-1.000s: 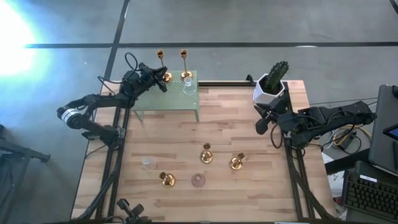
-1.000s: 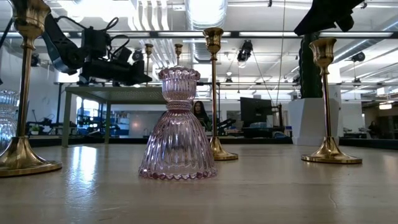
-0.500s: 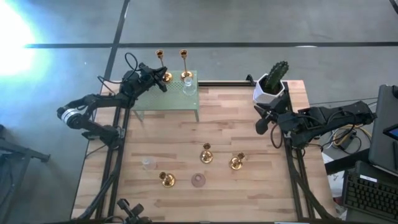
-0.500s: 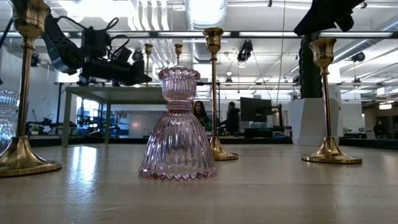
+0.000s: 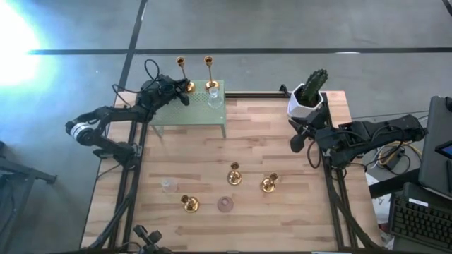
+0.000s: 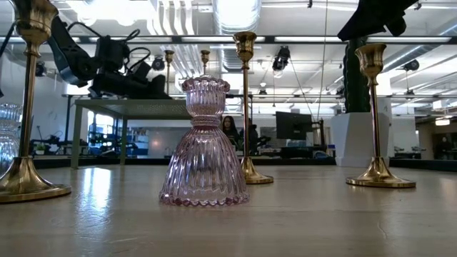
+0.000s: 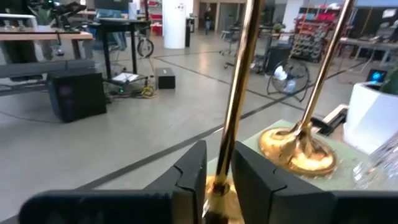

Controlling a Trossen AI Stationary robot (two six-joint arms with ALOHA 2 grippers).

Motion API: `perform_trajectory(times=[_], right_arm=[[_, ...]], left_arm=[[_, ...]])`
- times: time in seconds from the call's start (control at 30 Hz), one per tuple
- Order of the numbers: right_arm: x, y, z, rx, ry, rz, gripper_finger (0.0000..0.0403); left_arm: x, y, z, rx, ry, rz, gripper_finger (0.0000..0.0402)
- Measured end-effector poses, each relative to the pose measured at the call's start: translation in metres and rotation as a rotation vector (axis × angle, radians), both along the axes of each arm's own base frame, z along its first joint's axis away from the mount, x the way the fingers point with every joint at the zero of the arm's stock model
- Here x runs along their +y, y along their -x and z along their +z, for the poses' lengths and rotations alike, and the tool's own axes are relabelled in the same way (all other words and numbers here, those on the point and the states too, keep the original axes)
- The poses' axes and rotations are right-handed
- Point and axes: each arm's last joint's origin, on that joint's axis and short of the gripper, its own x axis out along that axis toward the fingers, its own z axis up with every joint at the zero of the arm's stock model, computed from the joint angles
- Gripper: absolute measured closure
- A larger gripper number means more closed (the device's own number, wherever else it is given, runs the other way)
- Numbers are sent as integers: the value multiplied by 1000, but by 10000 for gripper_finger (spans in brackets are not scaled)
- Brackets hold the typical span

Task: Pick & Place candle stick holders
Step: Put the golden candle holder on the shelf

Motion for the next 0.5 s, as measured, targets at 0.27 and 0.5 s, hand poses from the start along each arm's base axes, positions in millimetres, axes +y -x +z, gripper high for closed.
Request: perform_trajectory(times=[0.27,0.5], right_arm=[[0,0,0,0,-5,7,330],[0,0,0,1,-5,7,326]], left_arm=[[-4,2,9,-48,4,-10,250],[-13,9,17,10,24,-13,201]])
